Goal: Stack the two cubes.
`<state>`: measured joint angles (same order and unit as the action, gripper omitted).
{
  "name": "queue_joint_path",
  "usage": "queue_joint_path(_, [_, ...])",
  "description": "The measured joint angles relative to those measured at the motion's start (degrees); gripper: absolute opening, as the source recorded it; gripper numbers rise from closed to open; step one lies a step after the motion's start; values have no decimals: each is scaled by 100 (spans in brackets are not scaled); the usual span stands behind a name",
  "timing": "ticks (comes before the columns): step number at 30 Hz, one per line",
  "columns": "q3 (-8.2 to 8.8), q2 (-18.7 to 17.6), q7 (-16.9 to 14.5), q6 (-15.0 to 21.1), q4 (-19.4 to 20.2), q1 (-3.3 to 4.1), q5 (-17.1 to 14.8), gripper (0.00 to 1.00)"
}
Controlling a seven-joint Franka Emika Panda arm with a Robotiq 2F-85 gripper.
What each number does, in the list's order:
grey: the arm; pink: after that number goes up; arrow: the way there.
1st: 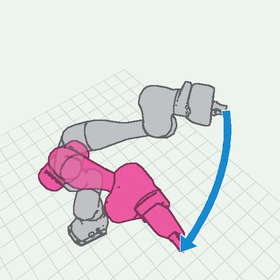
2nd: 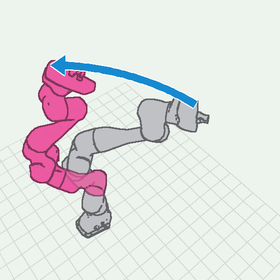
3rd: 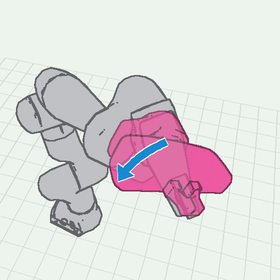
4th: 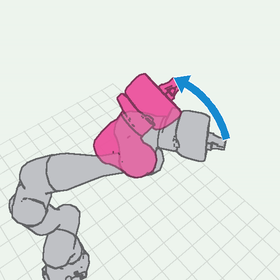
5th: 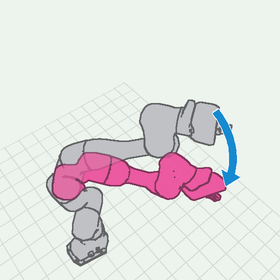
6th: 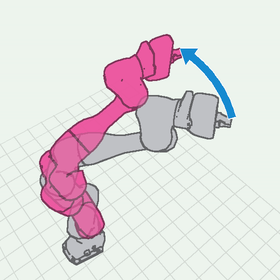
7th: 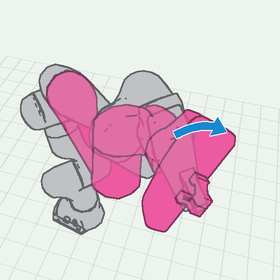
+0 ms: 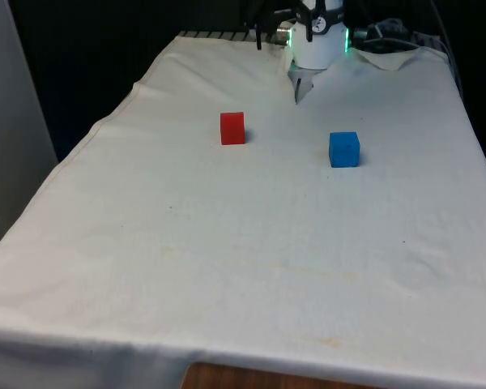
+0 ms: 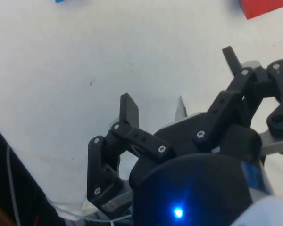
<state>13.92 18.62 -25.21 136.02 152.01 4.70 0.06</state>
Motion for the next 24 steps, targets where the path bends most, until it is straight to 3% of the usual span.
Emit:
queue_joint_path(7, [92, -321, -172, 298, 80, 0, 34, 100])
queue_joint_path(15, [92, -384, -92, 372, 149, -6, 223, 100])
queue_joint_path(24, [103, -395, -109, 372, 149, -11, 223, 100])
